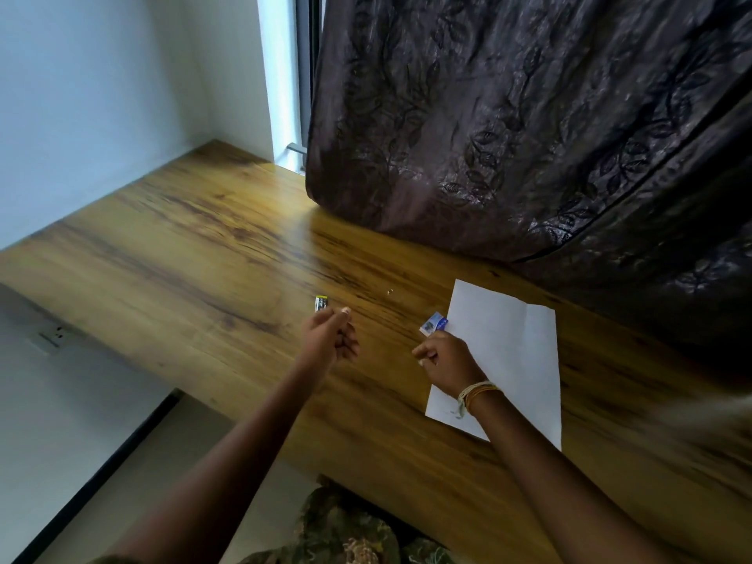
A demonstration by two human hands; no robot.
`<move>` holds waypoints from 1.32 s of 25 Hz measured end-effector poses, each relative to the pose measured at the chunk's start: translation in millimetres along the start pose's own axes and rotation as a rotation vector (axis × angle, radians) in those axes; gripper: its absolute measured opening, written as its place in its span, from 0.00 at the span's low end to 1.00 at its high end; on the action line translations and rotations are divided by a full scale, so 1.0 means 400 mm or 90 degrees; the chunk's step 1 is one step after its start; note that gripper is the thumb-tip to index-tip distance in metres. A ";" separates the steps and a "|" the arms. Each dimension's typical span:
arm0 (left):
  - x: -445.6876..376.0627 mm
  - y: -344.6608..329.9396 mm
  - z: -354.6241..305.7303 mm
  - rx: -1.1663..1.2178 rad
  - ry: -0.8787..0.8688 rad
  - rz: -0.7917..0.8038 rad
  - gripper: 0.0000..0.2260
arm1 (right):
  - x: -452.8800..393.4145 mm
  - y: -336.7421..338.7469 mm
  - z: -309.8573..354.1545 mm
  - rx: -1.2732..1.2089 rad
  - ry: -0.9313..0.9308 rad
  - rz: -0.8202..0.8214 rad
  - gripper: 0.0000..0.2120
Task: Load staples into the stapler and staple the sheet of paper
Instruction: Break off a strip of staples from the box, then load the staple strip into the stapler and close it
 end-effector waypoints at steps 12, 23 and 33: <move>-0.124 0.148 -0.128 -0.633 0.095 -0.274 0.14 | -0.032 -0.026 0.016 0.028 -0.053 0.083 0.07; -0.137 0.105 -0.060 -0.620 0.135 -0.240 0.11 | -0.009 -0.039 0.032 -0.349 -0.188 -0.072 0.05; -0.163 -0.003 0.055 -0.399 0.062 -0.033 0.08 | -0.005 -0.087 0.020 -0.664 -0.405 -0.113 0.08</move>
Point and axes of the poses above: each hand's wrist, its own x-axis away from the middle knuckle, its own y-axis out of the back of the hand, z = x × y, the point moved 9 cm from there along -x, towards the middle knuckle, and after that the axes turned 12 degrees about y, right-handed, at the moved point
